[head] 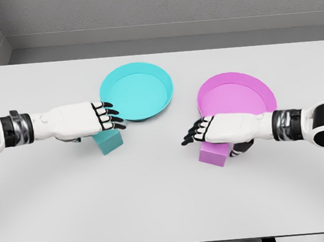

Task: Place the blocks in the corresponding plates according to their colors

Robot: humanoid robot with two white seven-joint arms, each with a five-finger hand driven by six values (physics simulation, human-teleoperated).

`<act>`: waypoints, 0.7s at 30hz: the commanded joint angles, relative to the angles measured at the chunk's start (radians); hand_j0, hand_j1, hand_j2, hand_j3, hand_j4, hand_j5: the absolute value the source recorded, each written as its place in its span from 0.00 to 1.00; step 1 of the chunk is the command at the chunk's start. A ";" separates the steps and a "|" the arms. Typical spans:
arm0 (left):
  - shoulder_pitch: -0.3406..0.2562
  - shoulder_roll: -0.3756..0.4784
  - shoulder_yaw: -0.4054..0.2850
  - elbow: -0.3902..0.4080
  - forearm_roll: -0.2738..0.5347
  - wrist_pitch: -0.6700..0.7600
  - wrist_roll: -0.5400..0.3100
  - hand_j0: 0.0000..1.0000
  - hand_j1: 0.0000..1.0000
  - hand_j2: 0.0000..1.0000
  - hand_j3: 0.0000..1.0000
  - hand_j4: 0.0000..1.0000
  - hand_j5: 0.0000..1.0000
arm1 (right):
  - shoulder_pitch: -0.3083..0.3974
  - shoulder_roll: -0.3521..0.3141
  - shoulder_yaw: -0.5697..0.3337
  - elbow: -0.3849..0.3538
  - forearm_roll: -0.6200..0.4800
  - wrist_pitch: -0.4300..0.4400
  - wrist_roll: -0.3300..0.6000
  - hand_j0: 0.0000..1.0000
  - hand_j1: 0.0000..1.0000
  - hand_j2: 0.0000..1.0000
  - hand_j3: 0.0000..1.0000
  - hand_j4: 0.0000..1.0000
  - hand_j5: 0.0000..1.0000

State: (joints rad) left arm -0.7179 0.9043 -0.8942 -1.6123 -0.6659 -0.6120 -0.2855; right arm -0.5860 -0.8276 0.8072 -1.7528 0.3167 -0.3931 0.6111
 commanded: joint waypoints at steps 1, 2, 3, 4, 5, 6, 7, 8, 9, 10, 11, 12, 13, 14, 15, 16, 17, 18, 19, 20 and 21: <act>-0.002 -0.001 -0.015 0.002 0.002 0.001 -0.020 1.00 1.00 1.00 1.00 1.00 1.00 | 0.000 0.007 0.020 0.001 0.004 0.039 0.000 1.00 1.00 1.00 1.00 1.00 1.00; -0.011 -0.005 -0.029 0.003 0.000 0.001 -0.020 1.00 1.00 1.00 1.00 1.00 1.00 | 0.000 0.005 0.020 0.003 0.005 0.039 0.000 1.00 1.00 1.00 1.00 1.00 1.00; -0.012 -0.010 -0.032 0.006 0.000 0.001 -0.020 1.00 1.00 1.00 1.00 1.00 1.00 | 0.000 0.005 0.020 0.007 0.005 0.042 0.000 1.00 1.00 1.00 1.00 1.00 1.00; -0.018 -0.012 -0.032 0.009 0.002 0.001 -0.020 1.00 1.00 1.00 1.00 1.00 1.00 | 0.000 0.005 0.020 0.009 0.005 0.048 0.000 1.00 1.00 1.00 1.00 1.00 1.00; -0.020 -0.015 -0.034 0.011 0.002 0.001 -0.020 1.00 1.00 1.00 1.00 1.00 1.00 | 0.000 0.005 0.020 0.010 0.005 0.060 0.000 1.00 1.00 1.00 1.00 1.00 1.00; -0.020 -0.021 -0.034 0.011 0.000 0.001 -0.020 1.00 1.00 1.00 1.00 1.00 1.00 | 0.000 0.005 0.018 0.015 0.005 0.086 0.000 1.00 1.00 1.00 1.00 1.00 1.00; -0.020 -0.022 -0.035 0.011 0.000 0.001 -0.020 1.00 1.00 1.00 1.00 1.00 1.00 | 0.000 0.005 0.018 0.016 0.005 0.091 0.000 1.00 1.00 1.00 1.00 1.00 1.00; -0.020 -0.022 -0.037 0.011 0.000 0.001 -0.020 1.00 1.00 1.00 1.00 1.00 1.00 | 0.000 0.005 0.018 0.019 0.010 0.094 0.000 1.00 1.00 1.00 1.00 1.00 1.00; -0.020 -0.022 -0.037 0.011 -0.003 0.001 -0.020 1.00 1.00 1.00 1.00 1.00 1.00 | 0.000 0.005 0.018 0.019 0.012 0.103 0.000 1.00 1.00 1.00 1.00 1.00 1.00; -0.020 -0.022 -0.037 0.011 -0.008 0.001 -0.020 1.00 1.00 1.00 1.00 1.00 1.00 | 0.000 0.005 0.018 0.021 0.012 0.105 0.000 1.00 1.00 1.00 1.00 1.00 1.00; -0.020 -0.024 -0.037 0.011 -0.009 0.001 -0.020 1.00 1.00 1.00 1.00 1.00 1.00 | 0.000 0.005 0.018 0.022 0.012 0.105 0.000 1.00 1.00 1.00 1.00 1.00 1.00; -0.021 -0.024 -0.037 0.011 -0.009 0.001 -0.020 1.00 1.00 1.00 1.00 1.00 1.00 | 0.002 0.005 0.020 0.022 0.013 0.103 0.000 0.98 0.98 0.98 0.98 0.98 0.98; -0.021 -0.030 -0.037 0.012 -0.009 0.001 -0.020 1.00 1.00 1.00 1.00 1.00 1.00 | 0.002 0.005 0.020 0.022 0.013 0.103 0.000 0.91 0.91 0.91 0.91 0.91 0.91; -0.021 -0.033 -0.037 0.018 -0.015 0.001 -0.020 1.00 1.00 1.00 1.00 1.00 1.00 | 0.002 0.005 0.020 0.022 0.015 0.103 0.000 0.78 0.78 0.78 0.78 0.78 0.78; -0.026 -0.038 -0.038 0.023 -0.018 0.001 -0.020 1.00 1.00 1.00 1.00 1.00 1.00 | 0.002 0.005 0.020 0.021 0.019 0.102 0.000 0.75 0.75 0.75 0.75 0.75 0.75; -0.029 -0.041 -0.045 0.026 -0.018 0.001 -0.020 1.00 1.00 1.00 1.00 1.00 1.00 | 0.002 0.005 0.020 0.019 0.019 0.102 0.000 0.75 0.75 0.75 0.75 0.75 0.75; -0.029 -0.042 -0.045 0.026 -0.018 0.001 -0.020 1.00 1.00 1.00 1.00 1.00 1.00 | 0.002 0.005 0.020 0.018 0.019 0.102 0.000 0.71 0.71 0.71 0.71 0.71 0.71; -0.029 -0.045 -0.045 0.028 -0.018 0.001 -0.020 1.00 1.00 1.00 1.00 1.00 1.00 | 0.002 0.005 0.020 0.018 0.019 0.102 0.000 0.71 0.71 0.71 0.71 0.71 0.71; -0.031 -0.048 -0.046 0.034 -0.018 0.001 -0.020 1.00 1.00 1.00 1.00 1.00 1.00 | 0.002 0.005 0.020 0.018 0.019 0.100 0.000 0.67 0.67 0.67 0.67 0.67 0.67; -0.032 -0.051 -0.046 0.035 -0.023 0.001 -0.020 1.00 1.00 1.00 1.00 1.00 1.00 | 0.002 0.005 0.020 0.016 0.019 0.099 0.000 0.66 0.66 0.66 0.66 0.66 0.66; -0.037 -0.051 -0.058 0.035 -0.024 0.001 -0.020 1.00 1.00 1.00 1.00 1.00 1.00 | 0.002 0.005 0.020 0.016 0.019 0.099 0.000 0.65 0.65 0.65 0.65 0.65 0.65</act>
State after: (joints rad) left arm -0.7685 0.8570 -0.9463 -1.5808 -0.6912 -0.6119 -0.3056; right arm -0.5845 -0.8216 0.8260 -1.7353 0.3359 -0.2927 0.6093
